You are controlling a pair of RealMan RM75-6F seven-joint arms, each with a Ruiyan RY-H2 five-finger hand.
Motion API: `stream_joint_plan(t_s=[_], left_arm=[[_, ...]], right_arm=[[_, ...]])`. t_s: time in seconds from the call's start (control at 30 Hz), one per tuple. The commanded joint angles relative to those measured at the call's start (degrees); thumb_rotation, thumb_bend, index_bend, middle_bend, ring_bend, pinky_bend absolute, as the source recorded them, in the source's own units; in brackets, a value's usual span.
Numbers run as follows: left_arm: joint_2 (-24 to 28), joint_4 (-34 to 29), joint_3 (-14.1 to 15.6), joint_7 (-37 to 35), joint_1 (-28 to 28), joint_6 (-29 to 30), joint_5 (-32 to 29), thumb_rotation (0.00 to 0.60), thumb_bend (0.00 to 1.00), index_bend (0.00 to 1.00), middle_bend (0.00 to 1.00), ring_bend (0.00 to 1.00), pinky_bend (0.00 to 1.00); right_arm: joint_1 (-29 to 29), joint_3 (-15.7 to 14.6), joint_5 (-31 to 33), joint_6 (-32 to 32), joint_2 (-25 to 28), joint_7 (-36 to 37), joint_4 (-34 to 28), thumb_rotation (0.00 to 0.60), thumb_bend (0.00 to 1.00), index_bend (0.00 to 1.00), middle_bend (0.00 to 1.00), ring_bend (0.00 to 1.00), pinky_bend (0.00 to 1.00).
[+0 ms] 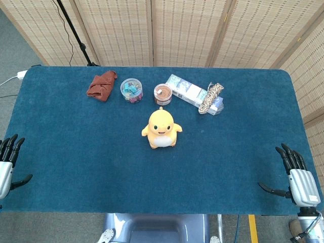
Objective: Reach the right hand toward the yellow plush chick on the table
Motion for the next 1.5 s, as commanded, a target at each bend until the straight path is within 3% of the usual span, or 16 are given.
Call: stream_joint_plan(t_s=[0.03, 0.43, 0.8, 1.2, 1.4, 1.5], left_arm=[[0.0, 0.01, 0.01, -0.01, 0.02, 0.05, 0.07, 0.6, 0.0, 0.0, 0.0, 0.0, 0.0], [0.01, -0.08, -0.13, -0.27, 0.4, 0.71, -0.06, 0.6, 0.0, 0.0, 0.0, 0.0, 0.0], [0.17, -0.23, -0.61, -1.03, 0.76, 1.3, -0.7, 0.6, 0.0, 0.0, 0.0, 0.0, 0.0], [-2.12, -0.33, -3.51, 2.08, 1.01, 2.89, -4.88, 0.6, 0.0, 0.0, 0.0, 0.0, 0.0], [-1.98, 0.03, -3.12, 0.88, 0.44, 1.93, -3.76, 0.6, 0.0, 0.0, 0.0, 0.0, 0.0], [-2.02, 0.13, -3.04, 0.77, 0.25, 1.52, -3.67, 0.6, 0.0, 0.0, 0.0, 0.0, 0.0]], right_arm=[[-0.03, 0.01, -0.04, 0.09, 0.0, 0.01, 0.0, 0.333, 0.0, 0.0, 0.0, 0.0, 0.0], [1.02, 1.19, -0.01, -0.11, -0.02, 0.1, 0.06, 0.329, 0.0, 0.0, 0.0, 0.0, 0.0], [12.5, 8.87, 8.56, -13.38, -0.48, -9.26, -2.55, 0.274, 0.0, 0.0, 0.0, 0.0, 0.0], [24.12, 16.23, 19.01, -20.79, -9.38, -17.49, 0.98, 0.206, 0.0, 0.08, 0.0, 0.0, 0.0], [35.03, 21.38, 28.68, -27.35, -18.34, -23.12, 9.21, 0.199, 0.0, 0.06, 0.0, 0.0, 0.0], [38.78, 22.23, 31.68, -28.83, -20.95, -26.23, 11.7, 0.2, 0.0, 0.05, 0.0, 0.0, 0.0]])
